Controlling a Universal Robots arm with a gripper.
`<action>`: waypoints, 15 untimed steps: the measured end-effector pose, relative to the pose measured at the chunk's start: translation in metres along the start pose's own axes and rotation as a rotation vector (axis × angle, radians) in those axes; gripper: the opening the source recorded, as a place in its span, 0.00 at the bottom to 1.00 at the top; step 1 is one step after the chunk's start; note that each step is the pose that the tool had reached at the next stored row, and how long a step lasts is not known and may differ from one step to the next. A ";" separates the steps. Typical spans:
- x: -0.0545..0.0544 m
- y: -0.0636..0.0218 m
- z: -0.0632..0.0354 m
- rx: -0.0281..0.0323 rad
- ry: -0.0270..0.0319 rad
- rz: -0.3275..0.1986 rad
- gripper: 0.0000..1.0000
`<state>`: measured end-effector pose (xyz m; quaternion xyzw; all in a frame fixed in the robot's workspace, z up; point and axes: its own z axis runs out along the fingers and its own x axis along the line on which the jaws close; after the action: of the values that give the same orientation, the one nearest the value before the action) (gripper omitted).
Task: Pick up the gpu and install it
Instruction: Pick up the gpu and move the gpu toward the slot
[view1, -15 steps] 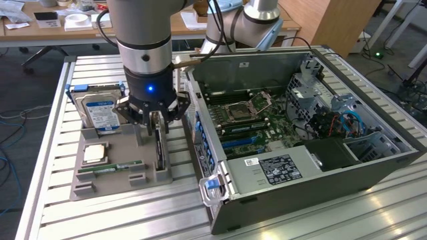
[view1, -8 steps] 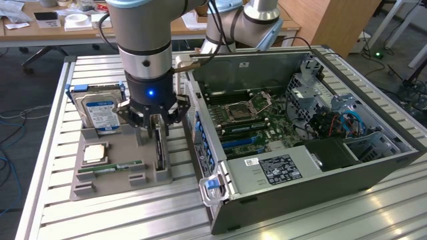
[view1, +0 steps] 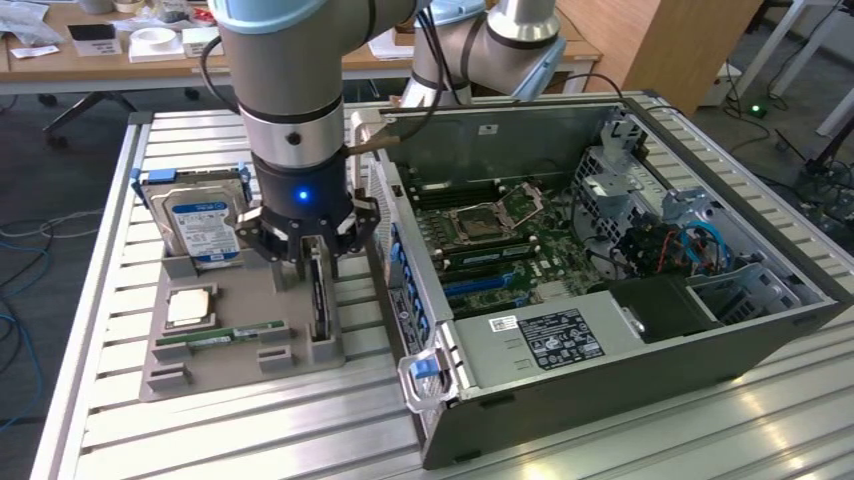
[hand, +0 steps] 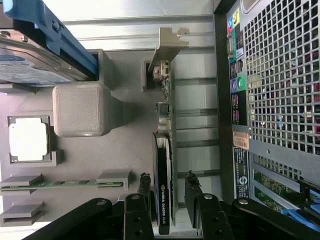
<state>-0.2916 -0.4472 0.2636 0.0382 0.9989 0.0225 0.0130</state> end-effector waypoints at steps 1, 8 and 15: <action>0.000 0.0000 0.0010 0.0000 0.0000 0.000 0.42; 0.000 -0.0003 0.0064 0.0000 0.0000 0.000 0.42; 0.000 -0.0004 0.0153 0.0000 0.0000 0.000 0.42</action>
<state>-0.2916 -0.4470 0.2482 0.0382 0.9989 0.0225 0.0130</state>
